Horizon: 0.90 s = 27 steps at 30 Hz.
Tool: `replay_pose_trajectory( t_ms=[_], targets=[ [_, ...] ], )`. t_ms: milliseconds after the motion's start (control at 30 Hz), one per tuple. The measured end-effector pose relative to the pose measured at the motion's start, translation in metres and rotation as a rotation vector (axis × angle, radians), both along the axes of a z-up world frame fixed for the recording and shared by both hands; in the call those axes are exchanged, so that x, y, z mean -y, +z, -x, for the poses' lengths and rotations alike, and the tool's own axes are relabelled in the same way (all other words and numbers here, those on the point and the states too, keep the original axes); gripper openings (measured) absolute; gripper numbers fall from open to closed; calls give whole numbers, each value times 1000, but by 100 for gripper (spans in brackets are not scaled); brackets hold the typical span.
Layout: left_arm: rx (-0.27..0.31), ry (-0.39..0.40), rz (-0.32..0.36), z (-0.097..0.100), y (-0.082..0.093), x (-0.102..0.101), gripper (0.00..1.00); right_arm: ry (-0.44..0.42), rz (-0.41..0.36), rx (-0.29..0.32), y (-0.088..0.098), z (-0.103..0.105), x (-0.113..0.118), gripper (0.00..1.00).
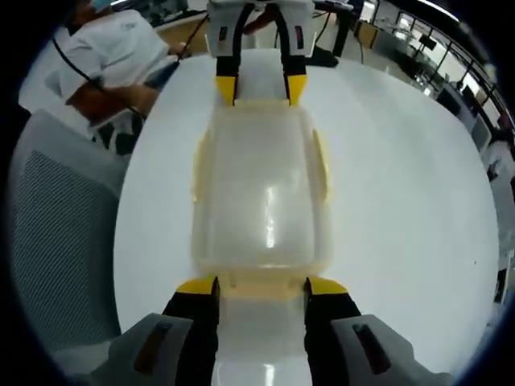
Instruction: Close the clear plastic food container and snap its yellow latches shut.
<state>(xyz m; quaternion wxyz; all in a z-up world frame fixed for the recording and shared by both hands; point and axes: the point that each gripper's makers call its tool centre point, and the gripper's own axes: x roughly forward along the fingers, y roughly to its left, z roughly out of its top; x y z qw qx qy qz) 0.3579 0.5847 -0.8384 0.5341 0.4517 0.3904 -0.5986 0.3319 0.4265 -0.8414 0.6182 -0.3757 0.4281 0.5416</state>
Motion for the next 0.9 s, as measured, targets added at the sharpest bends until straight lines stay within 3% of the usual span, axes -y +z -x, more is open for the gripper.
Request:
replay_pose_trajectory(
  t_ms=[900],
  targets=[
    [5, -19, -22, 1, 0, 1, 40, 20, 11, -5, 0, -1, 0, 40]
  ],
)
